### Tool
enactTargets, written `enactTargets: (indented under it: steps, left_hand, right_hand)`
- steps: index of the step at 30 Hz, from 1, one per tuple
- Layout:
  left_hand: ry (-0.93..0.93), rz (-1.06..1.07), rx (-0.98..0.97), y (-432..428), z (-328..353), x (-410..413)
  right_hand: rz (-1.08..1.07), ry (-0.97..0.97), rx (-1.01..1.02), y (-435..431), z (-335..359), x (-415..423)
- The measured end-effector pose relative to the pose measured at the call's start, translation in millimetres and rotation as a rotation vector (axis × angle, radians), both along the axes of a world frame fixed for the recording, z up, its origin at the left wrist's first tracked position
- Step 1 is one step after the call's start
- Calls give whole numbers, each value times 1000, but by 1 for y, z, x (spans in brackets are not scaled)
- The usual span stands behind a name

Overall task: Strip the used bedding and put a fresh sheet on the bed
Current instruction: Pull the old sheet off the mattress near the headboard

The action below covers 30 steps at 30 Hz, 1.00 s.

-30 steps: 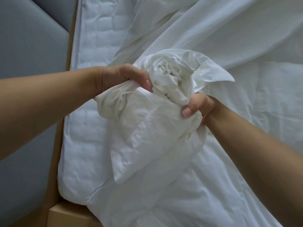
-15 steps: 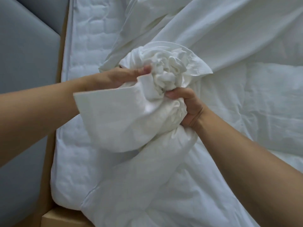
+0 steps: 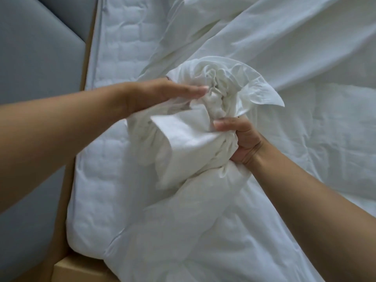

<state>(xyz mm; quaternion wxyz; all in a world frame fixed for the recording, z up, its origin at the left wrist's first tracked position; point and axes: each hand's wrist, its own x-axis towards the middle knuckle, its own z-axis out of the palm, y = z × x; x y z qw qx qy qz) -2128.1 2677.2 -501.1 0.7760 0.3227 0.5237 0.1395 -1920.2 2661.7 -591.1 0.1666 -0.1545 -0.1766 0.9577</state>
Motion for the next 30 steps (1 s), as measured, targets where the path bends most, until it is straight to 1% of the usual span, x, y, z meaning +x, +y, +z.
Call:
enactTargets:
  steps: [1, 2, 4, 6, 8, 11, 13, 15, 18, 19, 20, 23, 26, 29, 30]
  left_hand:
    - [-40, -94, -114, 0, 3, -6]
    - [-74, -124, -229, -1, 4, -14]
    - [-172, -222, -357, -7, 2, -24]
    - [-181, -209, -397, -14, 0, -24]
    - [-234, -127, -366, -22, -1, -23]
    - [-351, -130, -333, -26, -4, -24]
    - [-372, -125, -367, -22, -7, -29]
    - [-309, -146, -376, -16, -8, -32]
    - [8, -112, -301, -12, -10, -36]
    - [101, -91, -263, -13, -10, -37]
    - [143, -71, -224, -15, -10, -36]
    - [162, 31, -103, -15, -12, -26]
    - [199, 46, 29, -13, -14, -19]
    - [222, 19, 39, -9, -13, -14]
    - [213, 9, 33, -9, -11, -16]
  right_hand:
    - [-6, -22, 3, 1, 1, 0]
    - [-17, -76, 3, 1, -1, 2]
    - [-37, -155, 28, 2, -1, 2]
    - [-62, -212, 51, 4, 0, 1]
    - [-81, -267, 82, 6, 2, 1]
    - [-85, -266, 108, 7, 1, 6]
    - [-61, -239, 74, 8, -2, 11]
    - [80, -197, 27, 12, -2, 15]
    - [375, -105, 26, 19, 5, 16]
    - [420, -96, 44, 20, 7, 15]
    - [436, -89, 51, 19, 9, 13]
    - [332, -93, 15, 8, 8, 5]
    - [243, -74, 4, -2, 7, 2]
    - [199, -19, -22, 0, 4, 7]
    - [186, -36, -33, 1, 3, 10]
